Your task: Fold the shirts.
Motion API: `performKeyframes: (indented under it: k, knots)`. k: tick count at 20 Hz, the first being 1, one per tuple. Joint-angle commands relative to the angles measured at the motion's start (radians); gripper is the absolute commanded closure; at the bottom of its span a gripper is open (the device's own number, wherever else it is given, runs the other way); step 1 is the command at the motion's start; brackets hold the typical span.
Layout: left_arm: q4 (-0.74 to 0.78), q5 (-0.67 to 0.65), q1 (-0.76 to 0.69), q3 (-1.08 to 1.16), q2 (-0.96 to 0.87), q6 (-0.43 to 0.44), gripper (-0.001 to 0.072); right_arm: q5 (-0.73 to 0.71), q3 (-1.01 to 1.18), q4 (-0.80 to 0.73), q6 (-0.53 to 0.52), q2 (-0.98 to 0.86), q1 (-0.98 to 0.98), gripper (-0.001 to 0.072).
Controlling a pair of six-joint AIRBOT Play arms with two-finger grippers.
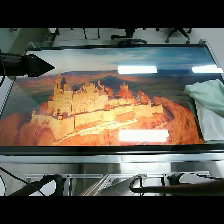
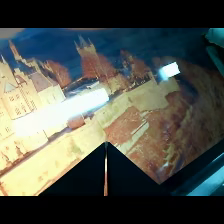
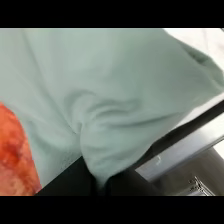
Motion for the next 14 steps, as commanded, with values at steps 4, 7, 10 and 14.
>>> performKeyframes:
  k: [4, 7, 10, 14]
  knots:
    - [0.001, -0.013, 0.0, 0.0, 0.0, 0.0, 0.0695, -0.03, -0.235, -0.142, 0.005, -0.001, -0.002, 0.0683]
    - [0.001, -0.018, 0.0, 0.0, 0.0, 0.001, 0.0695, -0.028, -0.257, -0.192, 0.005, -0.035, -0.002, 0.0177]
    - [0.001, -0.017, 0.0, 0.0, 0.0, 0.0, 0.0694, -0.062, -0.229, -0.132, 0.005, -0.039, 0.003, 0.0065]
    - [0.0, 0.01, 0.0, 0.0, 0.001, 0.0, 0.0695, -0.138, -0.048, 0.063, 0.004, -0.048, 0.047, 0.0068]
